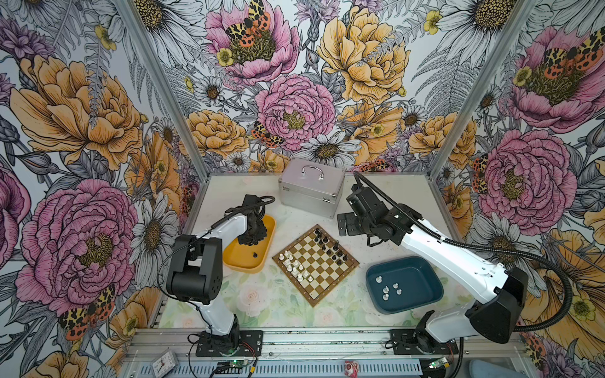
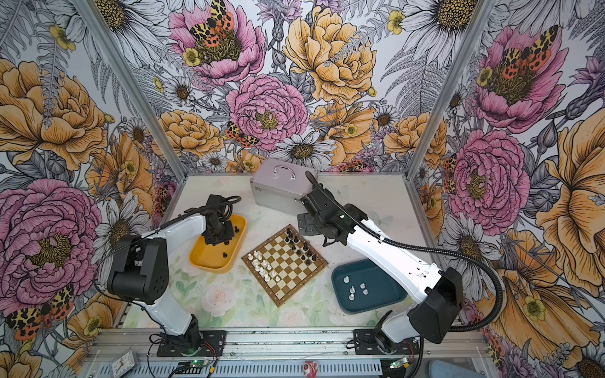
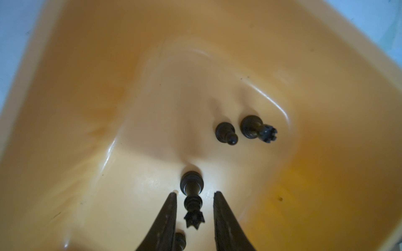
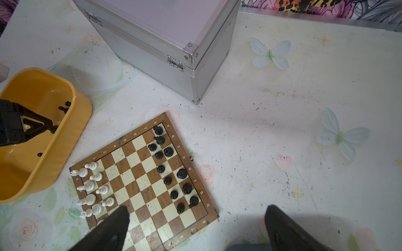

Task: Set up the chess pieces on the board
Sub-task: 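Move the left gripper back over the yellow tray toward another black piece, then lower the left gripper and grasp a black piece in the yellow tray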

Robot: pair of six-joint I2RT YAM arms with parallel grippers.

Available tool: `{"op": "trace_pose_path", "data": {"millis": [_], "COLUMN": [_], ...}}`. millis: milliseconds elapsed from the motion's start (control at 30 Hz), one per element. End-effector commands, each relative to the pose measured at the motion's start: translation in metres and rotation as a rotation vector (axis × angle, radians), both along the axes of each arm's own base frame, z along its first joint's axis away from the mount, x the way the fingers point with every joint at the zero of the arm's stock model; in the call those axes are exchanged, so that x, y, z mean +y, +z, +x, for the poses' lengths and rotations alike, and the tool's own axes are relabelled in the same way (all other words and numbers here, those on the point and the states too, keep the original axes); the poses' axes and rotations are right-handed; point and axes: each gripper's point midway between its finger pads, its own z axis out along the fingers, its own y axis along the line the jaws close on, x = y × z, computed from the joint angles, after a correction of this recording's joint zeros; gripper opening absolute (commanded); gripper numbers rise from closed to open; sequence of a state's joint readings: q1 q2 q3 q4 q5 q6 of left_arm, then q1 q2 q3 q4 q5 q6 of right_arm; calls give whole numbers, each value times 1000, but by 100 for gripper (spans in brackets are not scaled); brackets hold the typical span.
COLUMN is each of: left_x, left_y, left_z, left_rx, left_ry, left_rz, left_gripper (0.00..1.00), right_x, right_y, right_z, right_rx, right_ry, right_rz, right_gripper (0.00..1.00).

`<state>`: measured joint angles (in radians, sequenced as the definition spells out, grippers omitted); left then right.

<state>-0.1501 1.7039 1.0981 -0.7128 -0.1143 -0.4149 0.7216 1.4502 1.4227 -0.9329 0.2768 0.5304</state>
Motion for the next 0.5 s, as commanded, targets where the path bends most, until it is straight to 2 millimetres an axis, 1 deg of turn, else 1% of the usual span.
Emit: {"op": "trace_pose_path", "data": {"millis": [0, 167, 467], "left_x": [1, 1, 2], "left_y": [6, 6, 8], "left_z": [11, 10, 8], "left_rx": [-29, -25, -20], "left_ry": [-3, -4, -5], "left_rz": [-13, -12, -14], "left_gripper": [27, 20, 15], "right_x": [3, 4, 4], "right_y": [8, 7, 6], "right_z": [7, 9, 9], "right_rx": [-30, -29, -27], "right_ry": [1, 2, 3], "right_rz": [-4, -9, -12], "right_gripper": [100, 99, 99]}}
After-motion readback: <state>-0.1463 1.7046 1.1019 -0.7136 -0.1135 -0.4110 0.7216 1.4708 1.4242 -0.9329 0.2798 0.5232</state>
